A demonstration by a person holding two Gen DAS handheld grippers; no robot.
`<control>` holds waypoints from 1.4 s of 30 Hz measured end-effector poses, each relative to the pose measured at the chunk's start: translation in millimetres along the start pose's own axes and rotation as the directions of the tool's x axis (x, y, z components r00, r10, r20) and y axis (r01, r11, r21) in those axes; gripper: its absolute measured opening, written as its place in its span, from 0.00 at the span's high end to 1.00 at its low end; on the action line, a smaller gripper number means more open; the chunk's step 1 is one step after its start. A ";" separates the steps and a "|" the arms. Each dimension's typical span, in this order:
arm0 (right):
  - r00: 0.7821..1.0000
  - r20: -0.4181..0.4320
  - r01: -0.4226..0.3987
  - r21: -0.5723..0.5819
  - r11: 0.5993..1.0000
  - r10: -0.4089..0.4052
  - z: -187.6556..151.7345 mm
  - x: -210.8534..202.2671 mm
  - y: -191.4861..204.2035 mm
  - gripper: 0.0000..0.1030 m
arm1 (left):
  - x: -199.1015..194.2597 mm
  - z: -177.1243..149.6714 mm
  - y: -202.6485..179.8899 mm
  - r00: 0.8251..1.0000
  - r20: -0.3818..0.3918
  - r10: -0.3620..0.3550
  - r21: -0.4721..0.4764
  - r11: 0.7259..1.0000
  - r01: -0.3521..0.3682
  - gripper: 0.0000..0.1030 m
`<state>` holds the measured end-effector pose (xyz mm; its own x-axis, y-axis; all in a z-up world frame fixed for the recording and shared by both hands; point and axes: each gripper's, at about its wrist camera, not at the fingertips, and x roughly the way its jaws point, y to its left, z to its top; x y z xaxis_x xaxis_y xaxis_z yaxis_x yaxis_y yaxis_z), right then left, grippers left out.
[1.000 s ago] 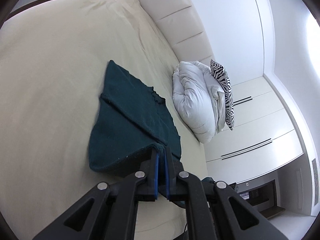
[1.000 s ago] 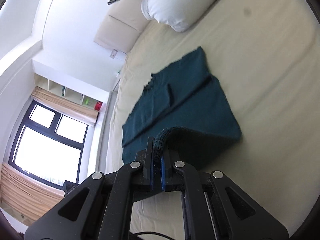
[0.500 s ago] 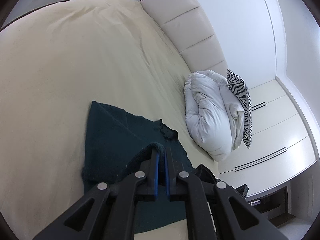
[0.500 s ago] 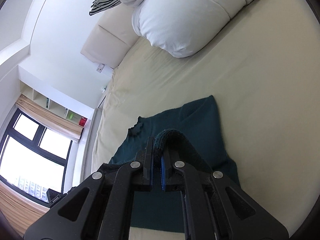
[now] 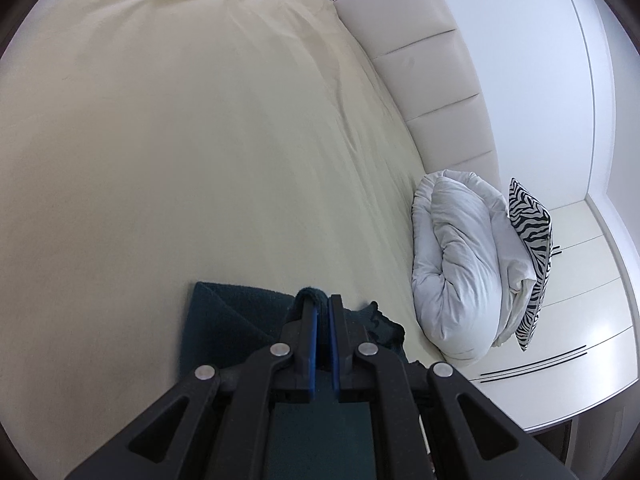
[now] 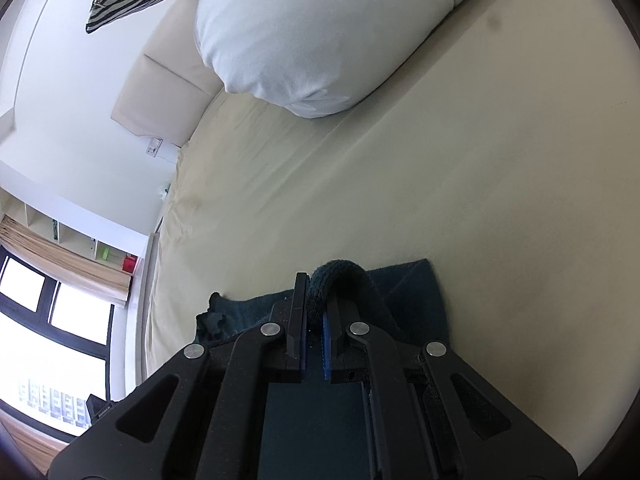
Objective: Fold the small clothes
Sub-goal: 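Lift the hem with both grippers and fold it toward the collar, then open both grippers and release the folded hem onto the sweater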
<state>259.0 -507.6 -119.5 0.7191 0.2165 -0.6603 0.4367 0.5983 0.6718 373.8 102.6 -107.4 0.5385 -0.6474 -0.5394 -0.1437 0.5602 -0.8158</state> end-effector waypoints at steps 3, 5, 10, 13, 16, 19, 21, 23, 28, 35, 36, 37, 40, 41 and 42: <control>0.999 0.020 0.027 0.007 1.000 -0.027 6.3 10.5 0.1 0.92 | 13.1 3.5 5.9 0.999 -0.011 0.052 -0.013 0.999 -0.052 0.91; 0.998 0.019 0.062 0.010 0.998 -0.062 9.8 21.3 0.1 0.89 | 15.0 5.0 14.9 0.998 -0.013 0.058 -0.045 0.997 -0.058 0.85; 0.995 0.049 0.084 -0.009 0.996 -0.084 12.9 23.6 2.9 0.44 | -11.0 -3.2 19.3 0.999 0.041 0.025 -0.048 0.999 -0.023 0.54; 0.996 0.052 0.077 -0.050 0.996 -0.074 10.4 11.0 7.7 0.44 | -24.6 -19.7 7.4 0.999 0.034 0.022 0.024 0.999 -0.023 0.54; 0.994 0.064 0.091 -0.135 0.987 -0.083 -4.1 -11.2 14.8 0.44 | -36.1 -43.0 1.0 0.999 0.025 0.035 0.086 0.996 -0.037 0.54; 0.992 0.084 0.113 -0.215 0.970 -0.097 -26.2 -33.6 16.9 0.44 | -43.1 -69.7 -0.7 0.998 0.017 0.066 0.144 0.987 -0.068 0.54; 0.991 0.074 0.126 -0.262 0.957 -0.110 -43.1 -43.6 14.6 0.44 | -46.2 -84.4 1.5 0.997 0.009 0.082 0.167 0.983 -0.083 0.53; 0.988 0.060 0.155 -0.303 0.940 -0.143 -61.8 -55.4 12.7 0.44 | -50.7 -96.5 5.2 0.995 0.015 0.097 0.178 0.979 -0.098 0.53; 0.986 0.047 0.167 -0.326 0.931 -0.160 -94.2 -78.5 -8.8 0.44 | -61.2 -121.0 6.3 0.988 0.035 0.151 0.264 0.952 -0.155 0.53; 0.984 0.031 0.177 -0.317 0.932 -0.176 -127.4 -100.6 -40.1 0.44 | -62.6 -139.3 4.6 0.979 0.056 0.194 0.346 0.916 -0.202 0.53; 0.984 0.033 0.174 -0.312 0.934 -0.173 -128.0 -102.1 -41.6 0.44 | -62.1 -141.9 3.6 0.977 0.062 0.206 0.365 0.906 -0.214 0.53; 0.985 0.031 0.169 -0.307 0.936 -0.168 -129.6 -103.6 -43.2 0.44 | -60.9 -143.4 2.4 0.974 0.064 0.217 0.378 0.898 -0.225 0.54; 0.985 0.026 0.168 -0.316 0.934 -0.169 -129.4 -103.2 -41.3 0.44 | -58.1 -148.1 1.1 0.965 0.067 0.252 0.416 0.872 -0.257 0.76; 0.985 0.022 0.168 -0.322 0.932 -0.170 -130.2 -102.9 -40.5 0.44 | -57.7 -148.6 2.5 0.962 0.068 0.265 0.422 0.866 -0.268 0.80; 0.985 0.017 0.167 -0.328 0.930 -0.171 -128.9 -99.7 -38.0 0.44 | -57.0 -148.9 4.0 0.961 0.065 0.270 0.422 0.865 -0.272 0.83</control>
<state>101.0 -452.5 -122.4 0.6430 0.0981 -0.7595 0.3489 0.8453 0.4046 218.9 64.8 -110.9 0.5326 -0.4367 -0.7250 0.0800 0.8788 -0.4705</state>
